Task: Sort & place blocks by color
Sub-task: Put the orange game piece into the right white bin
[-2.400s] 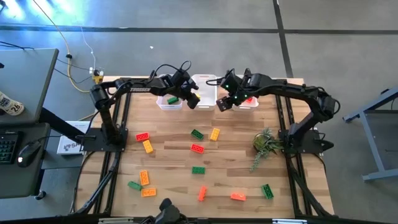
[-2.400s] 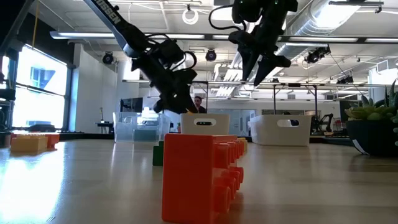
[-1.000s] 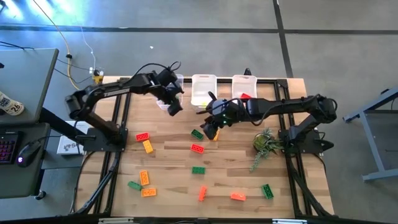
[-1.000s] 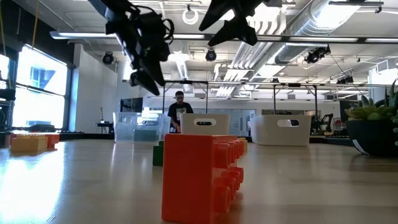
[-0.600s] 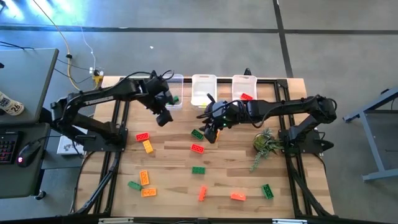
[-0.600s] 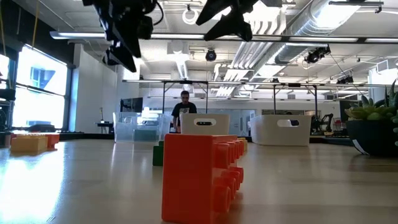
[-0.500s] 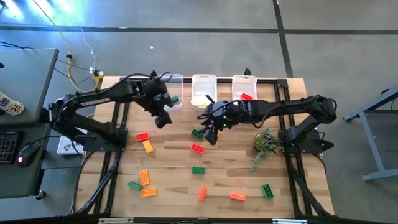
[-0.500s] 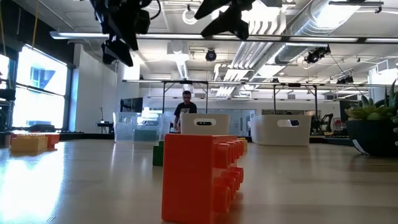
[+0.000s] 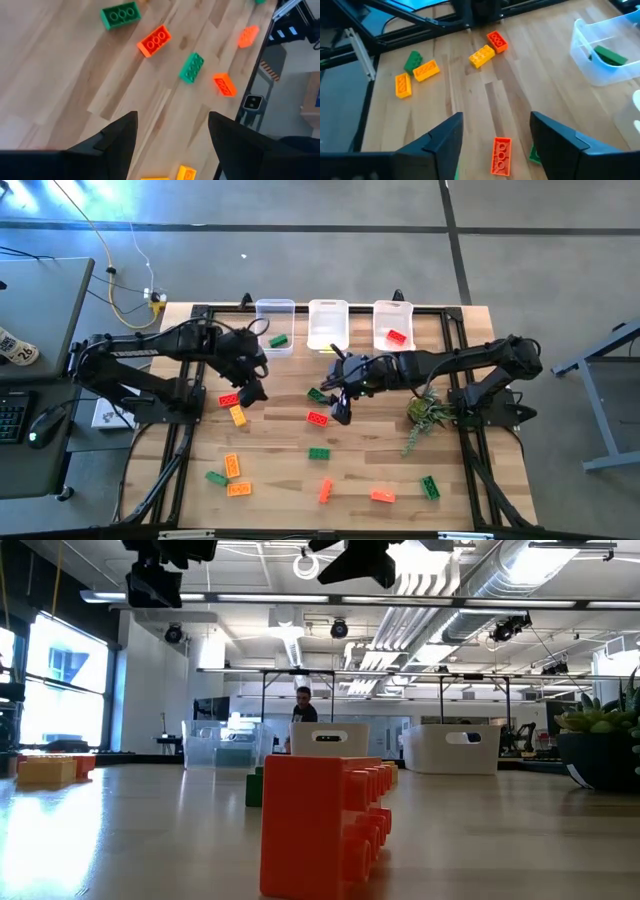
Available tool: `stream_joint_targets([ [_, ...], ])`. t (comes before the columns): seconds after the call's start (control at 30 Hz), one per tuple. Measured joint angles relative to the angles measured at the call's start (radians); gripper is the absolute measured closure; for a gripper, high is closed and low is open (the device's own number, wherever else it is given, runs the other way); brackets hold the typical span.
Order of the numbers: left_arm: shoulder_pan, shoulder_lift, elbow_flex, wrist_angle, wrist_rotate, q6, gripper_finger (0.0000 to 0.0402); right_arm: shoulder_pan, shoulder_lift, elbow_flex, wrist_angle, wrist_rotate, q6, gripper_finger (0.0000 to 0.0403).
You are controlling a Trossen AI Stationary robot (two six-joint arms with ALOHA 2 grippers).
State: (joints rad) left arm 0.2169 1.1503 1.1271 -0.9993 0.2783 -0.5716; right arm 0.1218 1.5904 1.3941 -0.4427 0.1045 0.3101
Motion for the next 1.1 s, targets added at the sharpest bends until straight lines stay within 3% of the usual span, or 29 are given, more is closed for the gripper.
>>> stream_joint_targets([
  [0.13,-0.067,-0.004,0.000,0.000,-0.060,-0.054,0.0172,0.025,0.022,0.000,0.001,0.046,-0.002,0.0159],
  [0.43,-0.168,-0.004,0.000,0.000,-0.156,-0.117,0.0172,0.057,0.167,0.000,0.008,0.065,-0.029,0.0158],
  [1.1,-0.179,-0.004,0.000,0.000,-0.243,-0.133,0.0172,0.059,0.392,0.000,0.009,0.048,-0.012,0.0158],
])
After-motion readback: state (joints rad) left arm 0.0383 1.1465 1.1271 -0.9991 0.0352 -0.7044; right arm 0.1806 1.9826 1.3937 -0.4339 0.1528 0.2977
